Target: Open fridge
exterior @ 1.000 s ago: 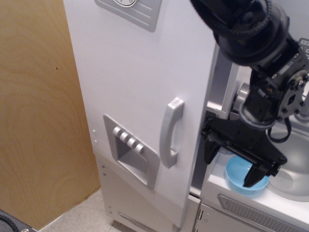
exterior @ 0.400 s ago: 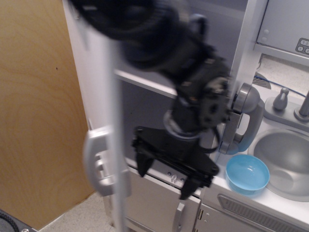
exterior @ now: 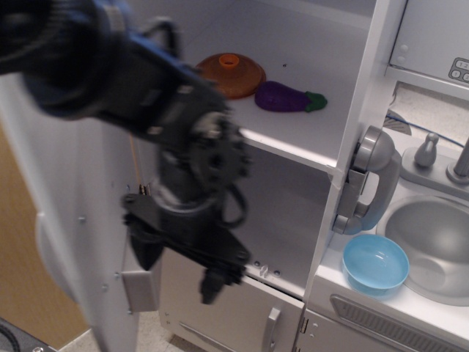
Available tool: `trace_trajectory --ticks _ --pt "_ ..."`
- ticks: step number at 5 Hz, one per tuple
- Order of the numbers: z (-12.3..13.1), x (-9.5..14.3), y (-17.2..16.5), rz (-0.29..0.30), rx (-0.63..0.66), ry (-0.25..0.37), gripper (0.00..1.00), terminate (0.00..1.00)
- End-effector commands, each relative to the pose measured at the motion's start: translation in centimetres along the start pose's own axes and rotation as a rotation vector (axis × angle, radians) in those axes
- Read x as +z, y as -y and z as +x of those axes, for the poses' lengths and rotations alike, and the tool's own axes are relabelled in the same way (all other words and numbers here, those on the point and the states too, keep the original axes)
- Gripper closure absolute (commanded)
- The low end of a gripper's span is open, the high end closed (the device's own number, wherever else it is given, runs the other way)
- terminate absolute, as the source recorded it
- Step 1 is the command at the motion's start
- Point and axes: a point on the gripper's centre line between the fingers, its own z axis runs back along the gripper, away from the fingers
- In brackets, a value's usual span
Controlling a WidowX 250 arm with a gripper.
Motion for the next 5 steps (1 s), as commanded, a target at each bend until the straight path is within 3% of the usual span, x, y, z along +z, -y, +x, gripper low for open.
trace_trajectory --ticks 1,2,4,5 --pt "-0.6 1.0 -4.4 -0.022 0.014 0.093 0.0 0.0" --pt "-0.9 1.3 -6.1 -0.038 0.017 0.089 0.0 0.0" --pt "-0.8 1.1 -6.4 -0.018 0.044 0.1 0.0 0.0" --pt "-0.8 1.1 -6.4 -0.018 0.044 0.1 0.0 1.0"
